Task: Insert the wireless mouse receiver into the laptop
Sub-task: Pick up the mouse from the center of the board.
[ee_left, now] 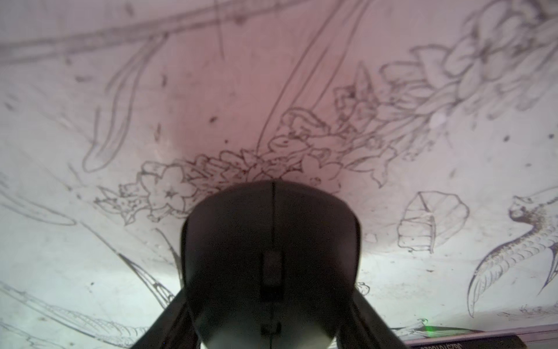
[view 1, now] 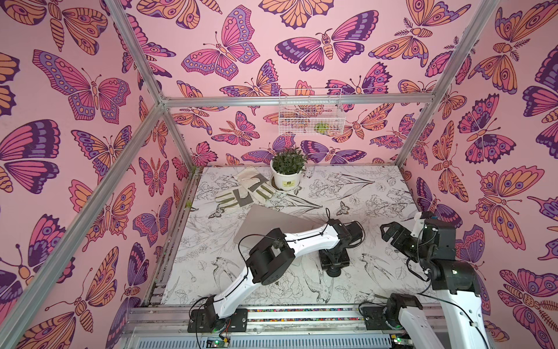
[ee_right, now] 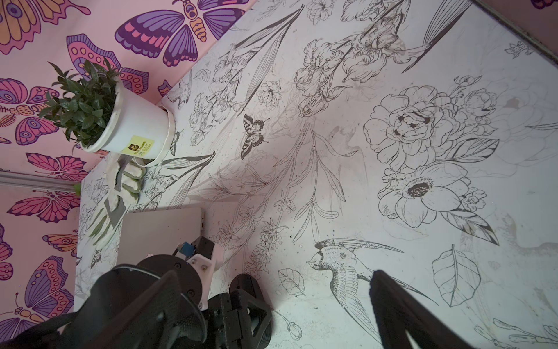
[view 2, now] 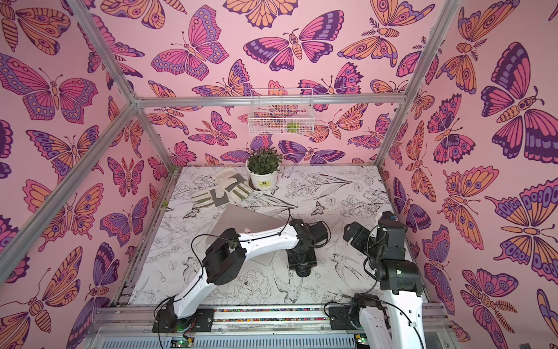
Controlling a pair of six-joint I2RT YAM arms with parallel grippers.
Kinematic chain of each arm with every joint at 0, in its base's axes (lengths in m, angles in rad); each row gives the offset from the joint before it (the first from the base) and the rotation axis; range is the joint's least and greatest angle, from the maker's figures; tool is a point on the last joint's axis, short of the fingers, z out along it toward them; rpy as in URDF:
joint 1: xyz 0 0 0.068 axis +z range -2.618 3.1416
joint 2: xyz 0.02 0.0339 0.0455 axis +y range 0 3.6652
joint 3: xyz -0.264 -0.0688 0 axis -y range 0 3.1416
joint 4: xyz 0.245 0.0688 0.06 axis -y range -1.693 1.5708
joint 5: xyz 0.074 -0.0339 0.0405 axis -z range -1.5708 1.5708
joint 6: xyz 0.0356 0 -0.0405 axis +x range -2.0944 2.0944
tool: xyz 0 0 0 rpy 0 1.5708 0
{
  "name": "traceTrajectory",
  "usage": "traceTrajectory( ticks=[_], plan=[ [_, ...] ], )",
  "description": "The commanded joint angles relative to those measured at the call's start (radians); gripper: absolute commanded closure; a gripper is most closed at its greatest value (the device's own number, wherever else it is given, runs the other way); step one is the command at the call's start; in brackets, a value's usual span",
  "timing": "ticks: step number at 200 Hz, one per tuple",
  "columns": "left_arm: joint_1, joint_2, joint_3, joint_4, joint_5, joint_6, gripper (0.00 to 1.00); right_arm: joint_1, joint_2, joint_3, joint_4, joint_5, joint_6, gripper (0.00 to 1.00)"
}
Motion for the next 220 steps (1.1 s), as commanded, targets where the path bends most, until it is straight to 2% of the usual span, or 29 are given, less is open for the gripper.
traceTrajectory(
  ticks=[1, 15, 46, 65, 87, 100, 114, 120, 142, 164, 170, 194, 220],
  plan=[
    [0.001, -0.081, -0.034, 0.026, -0.12, 0.256, 0.65, 0.0, 0.009, 0.026, -0.027, -0.047, -0.024, 0.01],
    [0.007, -0.17, -0.132, 0.11, -0.114, 0.379, 0.65, 0.0, 0.015, 0.039, -0.027, -0.076, -0.023, 0.01],
    [0.057, -0.408, -0.38, 0.32, 0.064, 0.618, 0.64, 0.0, 0.045, 0.055, -0.005, -0.25, -0.011, 0.01],
    [0.11, -0.553, -0.52, 0.414, 0.174, 0.695, 0.64, 0.003, 0.055, 0.035, 0.044, -0.388, 0.029, 0.01],
    [0.2, -0.699, -0.665, 0.585, 0.364, 0.68, 0.64, 0.003, 0.035, -0.007, 0.113, -0.496, 0.074, 0.01],
    [0.258, -0.776, -0.752, 0.743, 0.447, 0.588, 0.64, 0.006, 0.017, -0.02, 0.131, -0.521, 0.08, 0.01],
    [0.326, -0.836, -0.859, 0.956, 0.493, 0.426, 0.64, 0.016, -0.001, -0.036, 0.143, -0.547, 0.065, 0.01],
    [0.354, -0.852, -0.893, 1.051, 0.504, 0.321, 0.63, 0.026, -0.008, -0.043, 0.145, -0.55, 0.056, 0.0],
    [0.428, -0.864, -1.009, 1.333, 0.484, 0.008, 0.64, 0.091, -0.062, -0.097, 0.188, -0.519, 0.033, 0.07],
    [0.445, -0.824, -1.065, 1.536, 0.466, -0.223, 0.65, 0.201, -0.12, -0.17, 0.277, -0.471, 0.036, 0.11],
    [0.445, -0.812, -1.071, 1.58, 0.465, -0.271, 0.65, 0.239, -0.127, -0.184, 0.299, -0.463, 0.038, 0.12],
    [0.441, -0.775, -1.097, 1.711, 0.439, -0.42, 0.65, 0.443, -0.118, -0.208, 0.365, -0.291, 0.018, 0.18],
    [0.429, -0.76, -1.097, 1.73, 0.423, -0.476, 0.65, 0.662, -0.068, -0.2, 0.433, -0.08, -0.016, 0.21]
  ],
)
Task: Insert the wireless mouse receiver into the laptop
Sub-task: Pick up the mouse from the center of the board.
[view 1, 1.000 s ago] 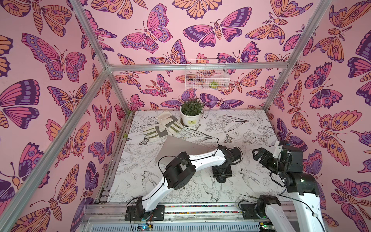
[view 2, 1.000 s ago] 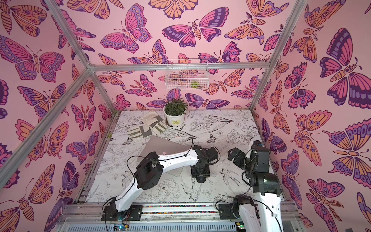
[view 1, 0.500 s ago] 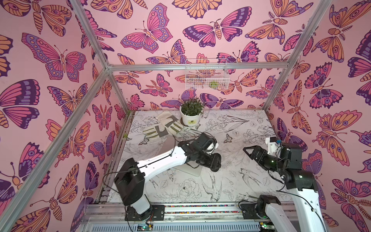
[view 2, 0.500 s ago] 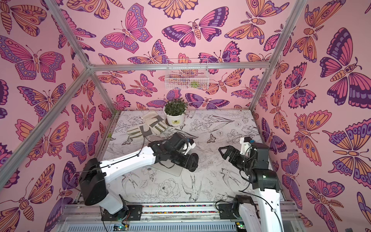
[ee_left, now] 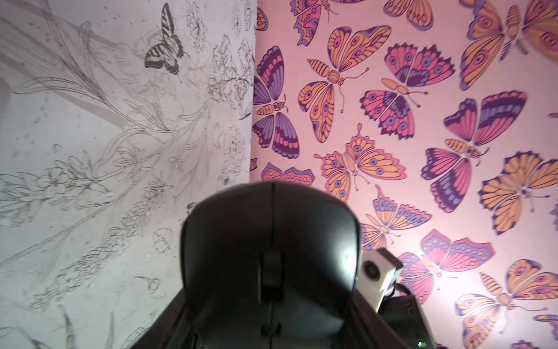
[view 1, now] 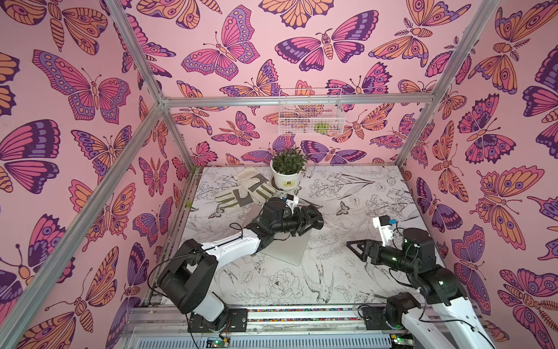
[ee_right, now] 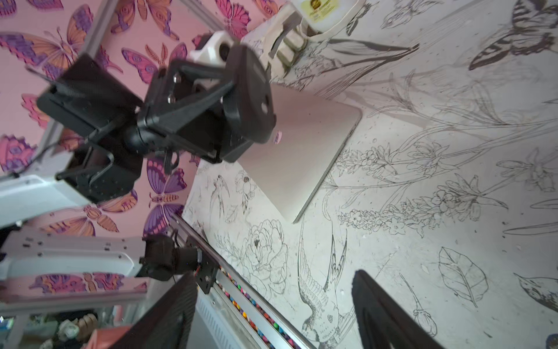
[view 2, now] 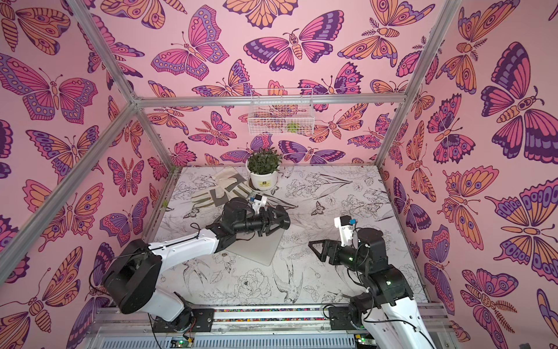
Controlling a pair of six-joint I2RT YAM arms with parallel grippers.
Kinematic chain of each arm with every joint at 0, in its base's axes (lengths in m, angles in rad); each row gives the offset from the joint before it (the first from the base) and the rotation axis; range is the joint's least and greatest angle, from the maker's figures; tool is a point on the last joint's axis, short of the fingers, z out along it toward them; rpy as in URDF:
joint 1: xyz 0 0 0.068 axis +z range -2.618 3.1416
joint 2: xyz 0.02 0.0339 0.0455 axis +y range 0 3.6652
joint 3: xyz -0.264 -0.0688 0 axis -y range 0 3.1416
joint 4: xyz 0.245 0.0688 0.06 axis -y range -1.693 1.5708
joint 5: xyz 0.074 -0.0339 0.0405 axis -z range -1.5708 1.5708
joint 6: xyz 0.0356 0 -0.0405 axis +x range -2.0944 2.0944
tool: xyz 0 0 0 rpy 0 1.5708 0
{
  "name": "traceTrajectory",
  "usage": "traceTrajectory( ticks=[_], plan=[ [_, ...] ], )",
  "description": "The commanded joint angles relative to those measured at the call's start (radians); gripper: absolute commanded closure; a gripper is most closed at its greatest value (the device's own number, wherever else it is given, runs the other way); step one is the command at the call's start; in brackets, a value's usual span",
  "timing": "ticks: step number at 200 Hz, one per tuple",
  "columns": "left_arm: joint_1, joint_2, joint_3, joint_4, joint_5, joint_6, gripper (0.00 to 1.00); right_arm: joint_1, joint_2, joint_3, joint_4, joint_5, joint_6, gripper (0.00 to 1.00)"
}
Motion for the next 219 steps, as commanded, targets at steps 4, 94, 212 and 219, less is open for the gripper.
traceTrajectory(
  ticks=[4, 94, 212, 219],
  plan=[
    [-0.014, 0.01, -0.01, 0.161, -0.009, -0.16, 0.65, 0.175, 0.047, 0.013, 0.128, 0.259, -0.047, 0.22],
    [-0.051, -0.009, 0.029, -0.011, 0.018, -0.17, 0.64, 0.32, 0.264, 0.049, 0.379, 0.495, -0.143, 0.25],
    [-0.089, 0.003, 0.067, -0.018, 0.047, -0.189, 0.62, 0.328, 0.385, 0.082, 0.465, 0.492, -0.16, 0.45],
    [-0.092, 0.004, 0.067, -0.018, 0.047, -0.192, 0.62, 0.328, 0.382, 0.082, 0.464, 0.496, -0.16, 0.48]
  ],
)
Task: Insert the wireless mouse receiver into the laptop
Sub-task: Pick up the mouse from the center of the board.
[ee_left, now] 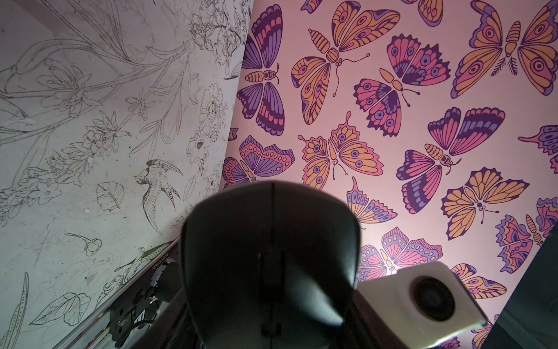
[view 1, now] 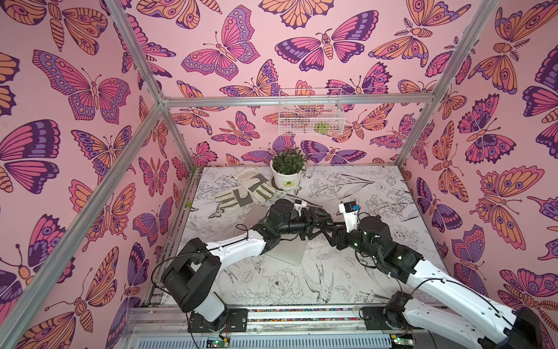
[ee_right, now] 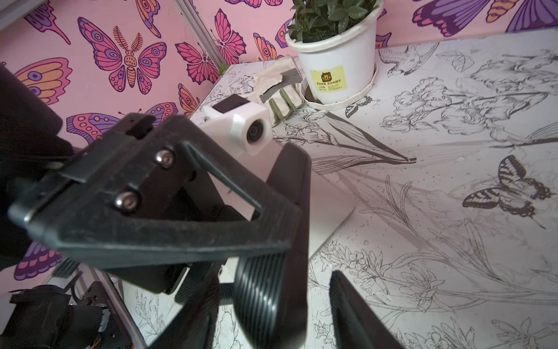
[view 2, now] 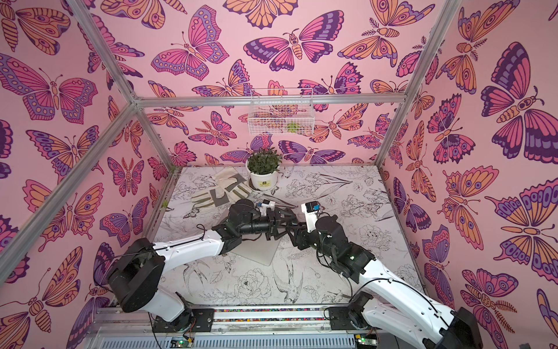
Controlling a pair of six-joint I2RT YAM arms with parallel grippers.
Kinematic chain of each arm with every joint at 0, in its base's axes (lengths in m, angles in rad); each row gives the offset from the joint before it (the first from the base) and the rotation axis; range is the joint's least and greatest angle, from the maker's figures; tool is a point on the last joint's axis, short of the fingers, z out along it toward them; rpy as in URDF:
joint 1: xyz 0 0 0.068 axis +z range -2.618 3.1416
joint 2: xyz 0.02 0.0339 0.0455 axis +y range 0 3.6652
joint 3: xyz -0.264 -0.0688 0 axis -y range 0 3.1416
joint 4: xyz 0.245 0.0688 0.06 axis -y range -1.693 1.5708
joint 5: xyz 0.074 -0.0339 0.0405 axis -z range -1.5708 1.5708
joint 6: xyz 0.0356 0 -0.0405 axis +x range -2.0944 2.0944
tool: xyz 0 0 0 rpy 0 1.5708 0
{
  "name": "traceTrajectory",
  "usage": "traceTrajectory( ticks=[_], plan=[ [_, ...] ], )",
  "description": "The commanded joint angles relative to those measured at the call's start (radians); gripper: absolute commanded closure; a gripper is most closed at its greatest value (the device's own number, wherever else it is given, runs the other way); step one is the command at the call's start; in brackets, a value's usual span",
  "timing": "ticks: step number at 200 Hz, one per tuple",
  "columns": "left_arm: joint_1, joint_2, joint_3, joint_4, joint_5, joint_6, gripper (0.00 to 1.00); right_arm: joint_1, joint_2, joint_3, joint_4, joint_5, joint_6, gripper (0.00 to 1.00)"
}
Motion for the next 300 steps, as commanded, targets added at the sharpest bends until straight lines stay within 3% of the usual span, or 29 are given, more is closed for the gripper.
traceTrajectory(
  ticks=[1, 77, 86, 101, 115, 135, 151, 182, 202, 250, 300],
  plan=[
    [-0.012, -0.004, 0.026, 0.006, 0.022, -0.007, 0.62, 0.008, -0.009, 0.038, 0.024, 0.027, -0.022, 0.48],
    [-0.045, 0.02, 0.063, 0.022, 0.017, -0.028, 0.57, 0.009, -0.024, 0.031, 0.017, 0.033, -0.02, 0.73],
    [-0.045, 0.02, 0.062, 0.033, 0.015, -0.033, 0.48, 0.009, -0.03, 0.031, 0.011, 0.038, -0.02, 0.73],
    [-0.042, 0.018, 0.056, 0.047, 0.013, -0.04, 0.19, 0.009, -0.046, 0.036, 0.0, 0.043, -0.026, 0.74],
    [-0.029, 0.008, 0.05, 0.038, 0.015, -0.041, 0.0, 0.009, -0.063, 0.049, -0.028, 0.053, -0.051, 0.75],
    [0.015, -0.034, 0.035, -0.009, 0.035, -0.028, 0.01, 0.009, -0.071, 0.084, -0.106, 0.074, -0.109, 0.75],
    [0.068, -0.088, 0.048, -0.165, 0.069, 0.018, 0.01, 0.01, -0.067, 0.112, -0.169, 0.087, -0.165, 0.74],
    [0.186, -0.157, 0.254, -0.901, 0.113, 0.319, 0.01, 0.105, -0.035, 0.152, -0.266, 0.257, -0.33, 0.74],
    [0.242, -0.135, 0.376, -1.18, 0.121, 0.471, 0.0, 0.242, 0.005, 0.158, -0.27, 0.465, -0.461, 0.74],
    [0.268, -0.102, 0.396, -1.24, 0.176, 0.471, 0.03, 0.47, 0.111, 0.178, -0.176, 0.833, -0.718, 0.74],
    [0.252, -0.071, 0.401, -1.219, 0.197, 0.441, 0.06, 0.567, 0.143, 0.182, -0.095, 0.891, -0.791, 0.74]
  ],
)
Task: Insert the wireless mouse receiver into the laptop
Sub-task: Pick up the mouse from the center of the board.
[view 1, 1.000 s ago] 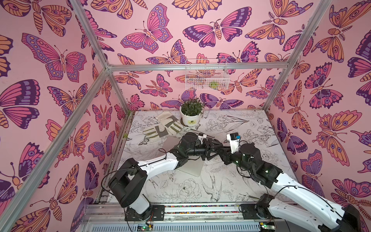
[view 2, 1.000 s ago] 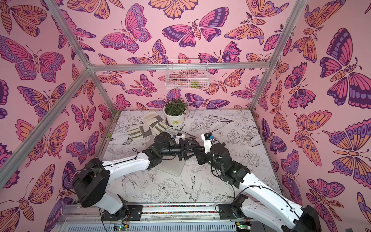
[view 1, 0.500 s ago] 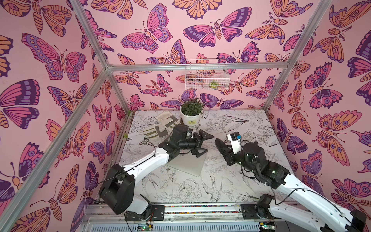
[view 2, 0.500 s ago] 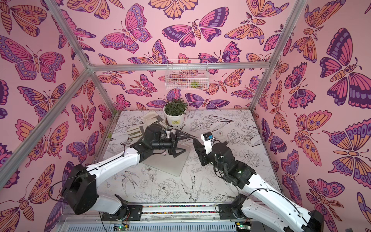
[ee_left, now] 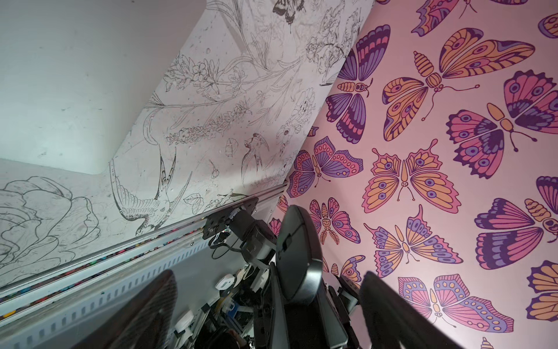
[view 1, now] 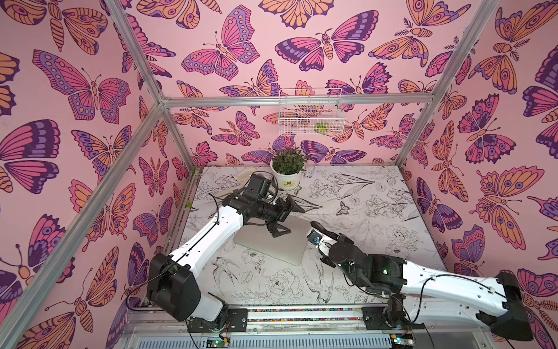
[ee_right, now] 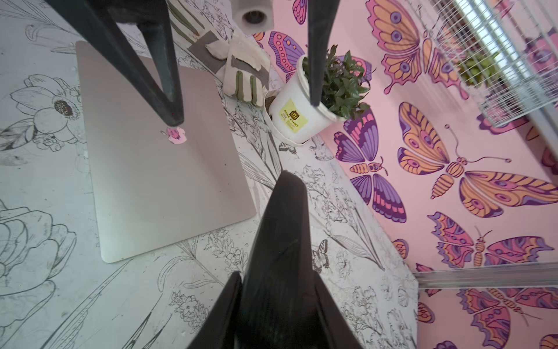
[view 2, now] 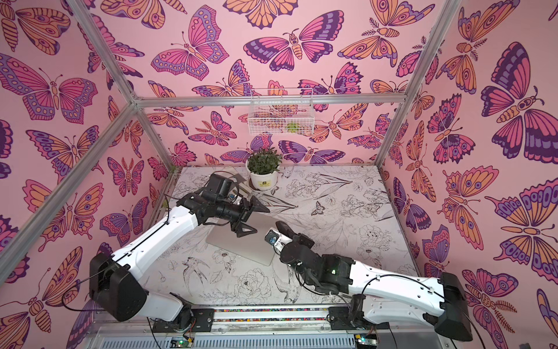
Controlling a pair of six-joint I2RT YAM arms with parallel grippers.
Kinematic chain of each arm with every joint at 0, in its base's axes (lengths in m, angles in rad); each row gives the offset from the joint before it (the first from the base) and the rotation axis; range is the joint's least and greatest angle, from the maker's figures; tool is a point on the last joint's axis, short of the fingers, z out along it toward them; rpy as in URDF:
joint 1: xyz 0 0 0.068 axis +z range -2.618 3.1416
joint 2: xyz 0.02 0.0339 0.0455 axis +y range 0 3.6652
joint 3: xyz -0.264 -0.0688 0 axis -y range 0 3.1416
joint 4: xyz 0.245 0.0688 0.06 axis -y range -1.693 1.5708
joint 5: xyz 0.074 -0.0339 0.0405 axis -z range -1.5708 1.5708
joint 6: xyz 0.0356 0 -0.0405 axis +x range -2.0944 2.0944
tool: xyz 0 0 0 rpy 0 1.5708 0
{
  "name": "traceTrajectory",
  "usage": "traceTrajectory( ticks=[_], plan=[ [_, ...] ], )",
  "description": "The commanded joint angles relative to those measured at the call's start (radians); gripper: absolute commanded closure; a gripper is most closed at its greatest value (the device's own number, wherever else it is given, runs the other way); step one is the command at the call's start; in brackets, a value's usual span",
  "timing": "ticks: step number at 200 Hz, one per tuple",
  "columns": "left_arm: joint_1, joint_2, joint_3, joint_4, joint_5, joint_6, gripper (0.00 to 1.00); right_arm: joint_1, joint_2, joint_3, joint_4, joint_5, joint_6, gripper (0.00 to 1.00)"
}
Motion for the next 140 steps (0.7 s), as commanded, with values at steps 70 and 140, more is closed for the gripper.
traceTrajectory(
  ticks=[70, 140],
  plan=[
    [-0.077, 0.072, -0.002, 0.154, 0.064, -0.12, 0.13, 0.057, 0.094, 0.076, 0.082, 0.062, -0.03, 0.74],
    [-0.116, 0.08, -0.014, 0.194, 0.076, -0.154, 0.56, 0.057, 0.076, 0.051, 0.151, 0.091, -0.072, 0.73]
  ],
)
